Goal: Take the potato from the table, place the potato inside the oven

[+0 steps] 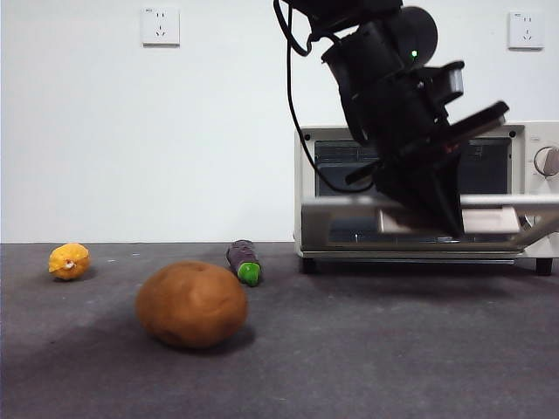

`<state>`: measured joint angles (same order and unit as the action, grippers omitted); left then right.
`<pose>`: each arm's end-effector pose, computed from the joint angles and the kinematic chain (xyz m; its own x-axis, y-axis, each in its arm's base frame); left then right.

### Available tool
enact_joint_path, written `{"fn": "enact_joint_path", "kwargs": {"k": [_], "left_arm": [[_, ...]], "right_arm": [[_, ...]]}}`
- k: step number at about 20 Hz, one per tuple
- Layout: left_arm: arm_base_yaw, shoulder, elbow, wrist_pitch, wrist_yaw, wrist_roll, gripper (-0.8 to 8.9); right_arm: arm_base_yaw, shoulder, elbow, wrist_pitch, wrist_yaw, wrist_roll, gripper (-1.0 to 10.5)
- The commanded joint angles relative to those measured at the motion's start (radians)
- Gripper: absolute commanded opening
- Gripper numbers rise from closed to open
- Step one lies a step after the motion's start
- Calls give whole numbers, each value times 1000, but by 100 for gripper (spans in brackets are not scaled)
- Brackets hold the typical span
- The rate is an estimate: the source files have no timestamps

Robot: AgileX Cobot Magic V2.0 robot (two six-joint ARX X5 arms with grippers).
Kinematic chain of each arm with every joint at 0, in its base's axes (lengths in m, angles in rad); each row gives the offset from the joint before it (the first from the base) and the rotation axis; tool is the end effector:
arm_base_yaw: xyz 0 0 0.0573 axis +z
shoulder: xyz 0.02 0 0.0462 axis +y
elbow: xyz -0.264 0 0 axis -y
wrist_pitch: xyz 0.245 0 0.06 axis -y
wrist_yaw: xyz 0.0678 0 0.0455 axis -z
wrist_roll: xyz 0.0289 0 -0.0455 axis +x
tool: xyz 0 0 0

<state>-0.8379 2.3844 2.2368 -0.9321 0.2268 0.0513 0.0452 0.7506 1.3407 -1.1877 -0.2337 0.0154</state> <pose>0.3352 -0.3821 0.2235 0.1403 -0.4920 -0.8592 0.8244 0.5387 -0.1738 0.0760 0.0101 0.4158 0.7929 0.2677 -0.5474 -0.2265 0.9634 0.1430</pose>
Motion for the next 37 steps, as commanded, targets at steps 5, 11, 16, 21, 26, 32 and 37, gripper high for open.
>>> {"fn": "enact_joint_path", "kwargs": {"k": [5,11,16,21,26,32,37], "left_arm": [[7,38,-37,31,-71,-42,-7],[-46,38,-37,5,-66,-52,-7],[-90,7,-36,-18,-63,-51,-7],[-103,-103,-36,-102,-65,-38,-6],[-99,-324,-36,-252,-76,23,-5],[-93,-664,-36,-291,-219,31,-5],[-89,-891,-37,-387,-340,19,-5]], "right_arm": [[0,-3,4,5,7,5,7],[0,-3,4,8,7,-2,7],[0,-3,4,5,6,-21,6],[0,-3,4,5,-16,-21,6],[0,3,4,55,-333,-19,6],[0,46,4,150,-728,12,6],[5,87,4,251,-729,86,1]]}}
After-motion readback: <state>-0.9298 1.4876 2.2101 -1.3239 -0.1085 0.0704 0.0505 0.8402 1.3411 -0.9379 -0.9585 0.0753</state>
